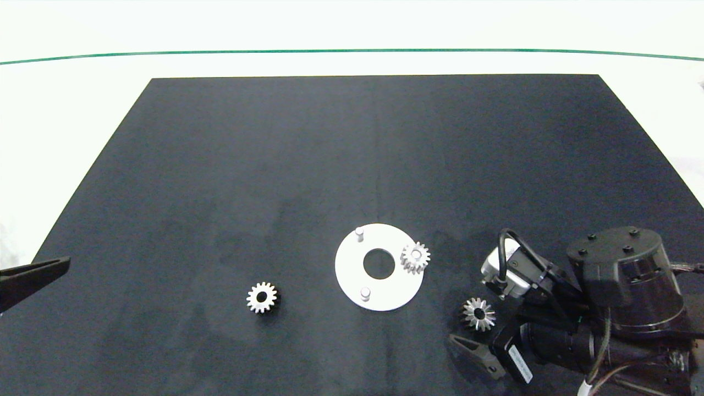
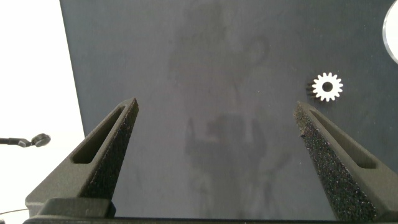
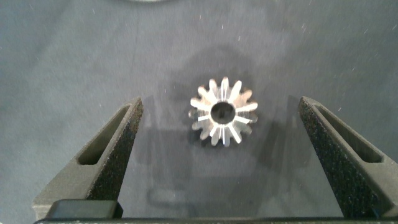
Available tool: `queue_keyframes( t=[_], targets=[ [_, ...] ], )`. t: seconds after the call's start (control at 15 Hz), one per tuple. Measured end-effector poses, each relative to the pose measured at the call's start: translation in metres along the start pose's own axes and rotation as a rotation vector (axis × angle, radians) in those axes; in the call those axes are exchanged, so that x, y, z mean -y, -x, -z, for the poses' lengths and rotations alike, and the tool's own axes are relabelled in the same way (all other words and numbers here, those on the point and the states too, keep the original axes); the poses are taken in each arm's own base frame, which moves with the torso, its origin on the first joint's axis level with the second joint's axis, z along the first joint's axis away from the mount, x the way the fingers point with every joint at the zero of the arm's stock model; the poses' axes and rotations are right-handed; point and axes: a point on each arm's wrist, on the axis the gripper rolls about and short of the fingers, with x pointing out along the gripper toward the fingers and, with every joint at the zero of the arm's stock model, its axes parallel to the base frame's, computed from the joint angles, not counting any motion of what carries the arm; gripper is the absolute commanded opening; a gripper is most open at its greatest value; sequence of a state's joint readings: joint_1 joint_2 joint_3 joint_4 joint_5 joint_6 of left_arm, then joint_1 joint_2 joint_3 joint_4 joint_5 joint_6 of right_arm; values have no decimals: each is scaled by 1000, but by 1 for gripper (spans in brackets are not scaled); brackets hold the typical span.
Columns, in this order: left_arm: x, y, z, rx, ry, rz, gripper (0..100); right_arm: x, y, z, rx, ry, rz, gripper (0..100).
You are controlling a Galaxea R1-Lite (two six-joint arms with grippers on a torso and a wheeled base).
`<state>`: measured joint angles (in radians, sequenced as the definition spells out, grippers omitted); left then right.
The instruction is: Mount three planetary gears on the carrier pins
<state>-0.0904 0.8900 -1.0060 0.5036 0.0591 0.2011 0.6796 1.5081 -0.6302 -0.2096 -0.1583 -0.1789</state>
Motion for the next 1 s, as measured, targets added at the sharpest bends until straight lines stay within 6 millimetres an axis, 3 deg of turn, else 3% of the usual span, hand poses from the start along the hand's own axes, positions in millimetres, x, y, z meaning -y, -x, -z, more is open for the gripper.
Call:
queue_keyframes(
  t=[0.53, 1.0],
  targets=[
    [0, 0, 1, 0, -2, -1, 100, -1, -9, 3, 28, -7, 10, 100],
    [0, 2, 1, 7, -3, 0, 100, 0, -16, 7, 13, -13, 22, 87]
  ],
)
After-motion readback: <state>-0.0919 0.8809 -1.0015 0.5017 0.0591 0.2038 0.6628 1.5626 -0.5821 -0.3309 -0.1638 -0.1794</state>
